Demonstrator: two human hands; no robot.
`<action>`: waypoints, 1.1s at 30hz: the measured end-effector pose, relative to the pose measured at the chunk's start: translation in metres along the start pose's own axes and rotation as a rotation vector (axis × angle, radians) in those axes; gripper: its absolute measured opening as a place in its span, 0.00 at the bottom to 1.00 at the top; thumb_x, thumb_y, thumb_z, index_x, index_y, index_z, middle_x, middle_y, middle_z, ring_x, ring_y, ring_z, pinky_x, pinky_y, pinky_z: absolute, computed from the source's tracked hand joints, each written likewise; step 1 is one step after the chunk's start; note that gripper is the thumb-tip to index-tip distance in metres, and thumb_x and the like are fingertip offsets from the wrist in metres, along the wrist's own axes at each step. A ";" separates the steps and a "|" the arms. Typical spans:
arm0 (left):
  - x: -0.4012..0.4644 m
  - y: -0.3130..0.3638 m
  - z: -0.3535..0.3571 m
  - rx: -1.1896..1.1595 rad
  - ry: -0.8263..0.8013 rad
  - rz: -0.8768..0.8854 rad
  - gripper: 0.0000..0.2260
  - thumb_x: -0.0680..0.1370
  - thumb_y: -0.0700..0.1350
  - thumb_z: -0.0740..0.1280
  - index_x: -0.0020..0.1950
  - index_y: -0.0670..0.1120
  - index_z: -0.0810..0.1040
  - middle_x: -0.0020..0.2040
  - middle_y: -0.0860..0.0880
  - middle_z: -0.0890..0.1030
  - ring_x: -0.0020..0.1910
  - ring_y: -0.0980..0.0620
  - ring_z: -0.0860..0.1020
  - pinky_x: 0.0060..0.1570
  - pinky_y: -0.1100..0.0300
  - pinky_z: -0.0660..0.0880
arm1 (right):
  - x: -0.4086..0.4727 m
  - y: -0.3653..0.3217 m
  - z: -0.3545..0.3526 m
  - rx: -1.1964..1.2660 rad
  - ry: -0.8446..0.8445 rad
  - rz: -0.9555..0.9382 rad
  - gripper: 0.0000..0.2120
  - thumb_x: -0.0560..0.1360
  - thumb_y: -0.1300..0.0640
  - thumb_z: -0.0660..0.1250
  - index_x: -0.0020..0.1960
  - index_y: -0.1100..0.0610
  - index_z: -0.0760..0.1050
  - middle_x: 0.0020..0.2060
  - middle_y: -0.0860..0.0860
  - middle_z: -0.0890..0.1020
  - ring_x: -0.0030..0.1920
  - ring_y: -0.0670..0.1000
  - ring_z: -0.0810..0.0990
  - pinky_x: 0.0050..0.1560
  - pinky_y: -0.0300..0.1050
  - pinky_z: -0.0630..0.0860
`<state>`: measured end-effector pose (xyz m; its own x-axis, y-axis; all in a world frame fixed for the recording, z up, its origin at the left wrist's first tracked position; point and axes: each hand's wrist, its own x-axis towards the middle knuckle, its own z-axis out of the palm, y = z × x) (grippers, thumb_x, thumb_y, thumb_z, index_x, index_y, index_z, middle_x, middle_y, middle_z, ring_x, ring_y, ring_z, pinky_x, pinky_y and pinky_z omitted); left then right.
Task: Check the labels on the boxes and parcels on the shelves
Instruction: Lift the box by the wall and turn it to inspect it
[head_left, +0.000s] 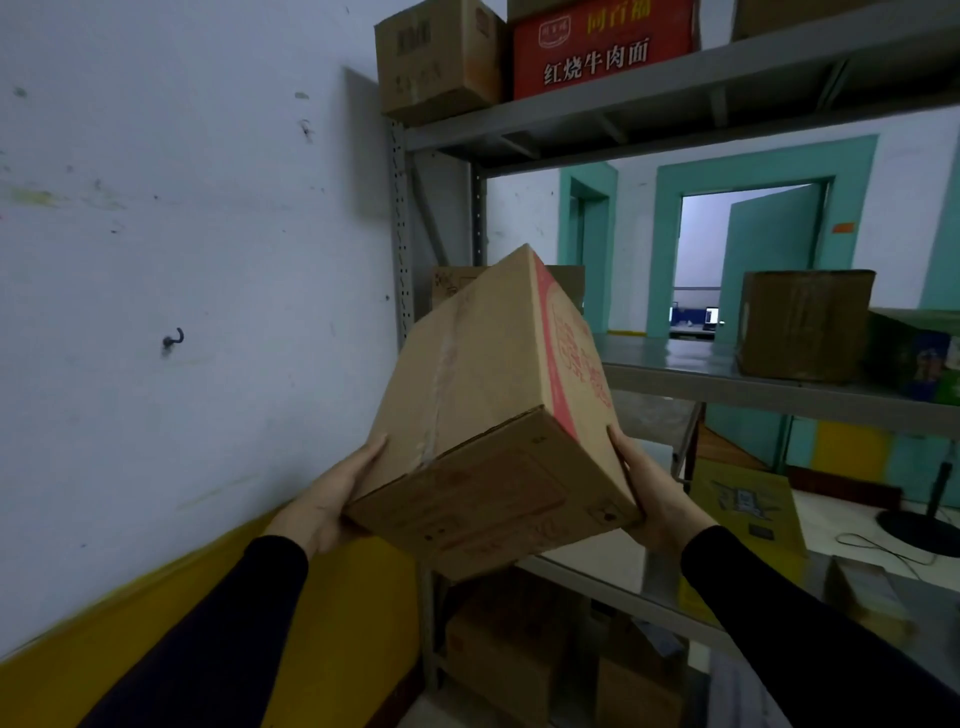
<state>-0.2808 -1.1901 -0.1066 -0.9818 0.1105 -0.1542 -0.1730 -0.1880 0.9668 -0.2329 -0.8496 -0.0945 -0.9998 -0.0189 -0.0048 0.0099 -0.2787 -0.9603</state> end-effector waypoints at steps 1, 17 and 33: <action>0.001 0.000 0.001 -0.045 -0.004 0.020 0.28 0.68 0.62 0.74 0.62 0.47 0.81 0.58 0.41 0.83 0.55 0.41 0.80 0.62 0.45 0.74 | 0.000 -0.001 0.002 -0.074 0.031 -0.026 0.24 0.82 0.40 0.58 0.72 0.53 0.71 0.49 0.57 0.86 0.42 0.57 0.86 0.35 0.49 0.82; -0.010 0.009 0.031 0.250 0.128 0.216 0.22 0.80 0.63 0.59 0.63 0.50 0.79 0.59 0.50 0.81 0.57 0.51 0.78 0.57 0.52 0.74 | 0.017 0.007 0.003 -0.186 0.120 0.098 0.22 0.80 0.46 0.66 0.71 0.54 0.70 0.52 0.56 0.84 0.48 0.56 0.84 0.39 0.47 0.80; -0.007 0.011 0.043 0.360 0.026 0.336 0.28 0.68 0.65 0.73 0.60 0.48 0.81 0.53 0.50 0.85 0.52 0.54 0.83 0.50 0.62 0.78 | 0.007 -0.005 0.044 -0.328 0.035 -0.084 0.30 0.80 0.32 0.52 0.76 0.46 0.63 0.65 0.43 0.73 0.62 0.46 0.74 0.65 0.47 0.64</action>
<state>-0.2721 -1.1515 -0.0860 -0.9811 0.0766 0.1778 0.1872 0.1405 0.9722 -0.2395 -0.8910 -0.0773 -0.9969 0.0261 0.0742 -0.0730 0.0459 -0.9963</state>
